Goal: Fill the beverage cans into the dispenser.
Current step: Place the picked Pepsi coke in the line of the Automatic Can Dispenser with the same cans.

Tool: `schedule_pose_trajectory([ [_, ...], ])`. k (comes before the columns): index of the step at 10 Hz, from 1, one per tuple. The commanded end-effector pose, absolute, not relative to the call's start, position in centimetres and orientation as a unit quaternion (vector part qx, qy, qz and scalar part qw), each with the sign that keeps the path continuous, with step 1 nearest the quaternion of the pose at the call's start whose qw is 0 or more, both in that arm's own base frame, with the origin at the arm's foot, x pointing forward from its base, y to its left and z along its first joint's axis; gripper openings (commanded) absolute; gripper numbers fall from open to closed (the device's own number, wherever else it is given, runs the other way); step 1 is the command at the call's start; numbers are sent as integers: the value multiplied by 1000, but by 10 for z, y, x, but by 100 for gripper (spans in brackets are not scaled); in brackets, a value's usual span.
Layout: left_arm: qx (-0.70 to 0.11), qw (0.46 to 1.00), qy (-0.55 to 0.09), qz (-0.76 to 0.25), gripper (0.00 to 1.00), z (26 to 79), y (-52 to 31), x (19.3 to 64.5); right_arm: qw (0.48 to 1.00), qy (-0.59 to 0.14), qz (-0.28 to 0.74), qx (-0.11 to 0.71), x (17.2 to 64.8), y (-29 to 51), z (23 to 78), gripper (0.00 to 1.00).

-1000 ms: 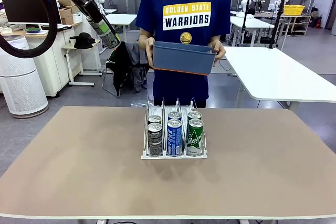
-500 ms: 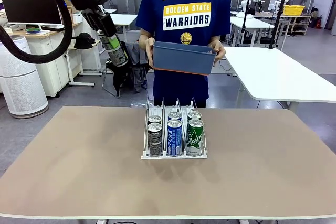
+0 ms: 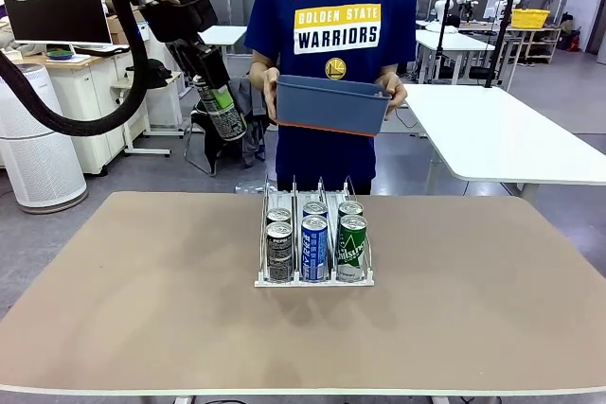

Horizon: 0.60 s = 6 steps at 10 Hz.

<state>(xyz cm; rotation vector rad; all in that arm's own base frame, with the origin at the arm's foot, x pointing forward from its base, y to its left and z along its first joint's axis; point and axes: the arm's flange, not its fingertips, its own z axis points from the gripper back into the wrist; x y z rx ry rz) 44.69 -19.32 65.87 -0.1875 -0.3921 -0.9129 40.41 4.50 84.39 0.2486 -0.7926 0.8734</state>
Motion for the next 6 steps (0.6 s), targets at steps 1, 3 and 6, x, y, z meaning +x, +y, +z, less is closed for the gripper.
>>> schedule_pose_trajectory([
  [1,-87,877,-191,-432,58,667,-186,450,823,-371,412,120,404,46,844,100],
  [3,-87,877,-191,-432,58,667,-186,450,823,-371,412,120,404,46,844,100],
  [6,-90,876,-191,-433,58,663,-187,449,823,-371,412,120,404,46,844,100],
])
